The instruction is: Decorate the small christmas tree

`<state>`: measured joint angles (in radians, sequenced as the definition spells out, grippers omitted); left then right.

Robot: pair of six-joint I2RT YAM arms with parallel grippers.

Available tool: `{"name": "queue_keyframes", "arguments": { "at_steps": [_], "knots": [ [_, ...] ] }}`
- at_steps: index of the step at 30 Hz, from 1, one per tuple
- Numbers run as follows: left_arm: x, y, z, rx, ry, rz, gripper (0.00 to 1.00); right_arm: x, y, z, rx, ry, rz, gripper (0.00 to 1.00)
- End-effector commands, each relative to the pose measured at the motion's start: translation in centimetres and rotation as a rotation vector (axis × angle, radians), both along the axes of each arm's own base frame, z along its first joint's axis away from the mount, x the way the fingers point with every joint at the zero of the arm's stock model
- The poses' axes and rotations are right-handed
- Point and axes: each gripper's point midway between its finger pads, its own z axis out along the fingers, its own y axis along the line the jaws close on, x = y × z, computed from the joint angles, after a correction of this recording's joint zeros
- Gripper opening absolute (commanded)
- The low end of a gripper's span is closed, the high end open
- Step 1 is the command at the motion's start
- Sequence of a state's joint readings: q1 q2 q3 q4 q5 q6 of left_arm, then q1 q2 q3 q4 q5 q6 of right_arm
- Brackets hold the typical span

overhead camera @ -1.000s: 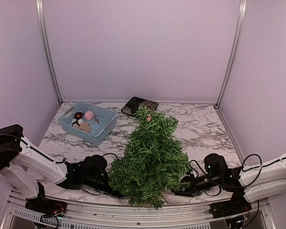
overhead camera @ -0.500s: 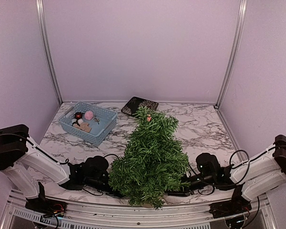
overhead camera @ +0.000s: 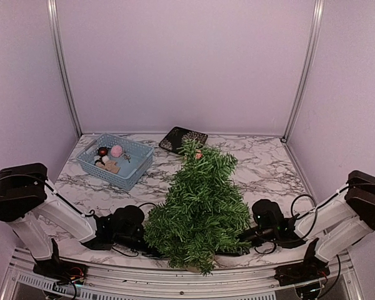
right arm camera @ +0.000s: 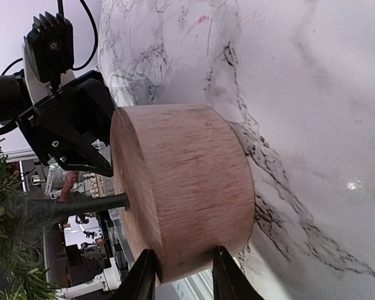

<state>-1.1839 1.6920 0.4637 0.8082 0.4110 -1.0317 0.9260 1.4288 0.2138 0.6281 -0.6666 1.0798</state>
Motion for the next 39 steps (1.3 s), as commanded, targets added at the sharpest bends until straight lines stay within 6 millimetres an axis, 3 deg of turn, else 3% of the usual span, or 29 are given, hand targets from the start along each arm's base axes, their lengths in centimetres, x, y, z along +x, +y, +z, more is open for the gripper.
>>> {"name": "queue_keyframes", "arguments": {
  "at_steps": [1,8,12,21,30,39],
  "knots": [
    [0.5,-1.1,0.6,-0.037,-0.015,0.002,0.27,0.8,1.7,1.6,0.055,-0.033,0.013,0.29],
    [2.5,-1.2,0.7,-0.048,-0.023,0.043,0.25,2.6,1.6,1.4,0.036,-0.048,-0.031,0.25],
    [4.1,-0.9,0.5,-0.046,-0.029,0.077,0.24,4.5,0.6,1.3,0.016,-0.064,-0.081,0.25],
    [7.7,-1.2,0.6,-0.058,-0.054,0.126,0.23,8.7,1.1,2.3,0.01,-0.124,-0.115,0.24],
    [13.3,-1.0,0.2,-0.061,-0.077,0.22,0.23,13.1,1.6,2.1,0.031,-0.137,-0.161,0.24],
    [20.6,-0.4,0.4,-0.086,-0.109,0.334,0.23,18.2,2.2,1.9,0.052,-0.163,-0.192,0.23]
  ]
}}
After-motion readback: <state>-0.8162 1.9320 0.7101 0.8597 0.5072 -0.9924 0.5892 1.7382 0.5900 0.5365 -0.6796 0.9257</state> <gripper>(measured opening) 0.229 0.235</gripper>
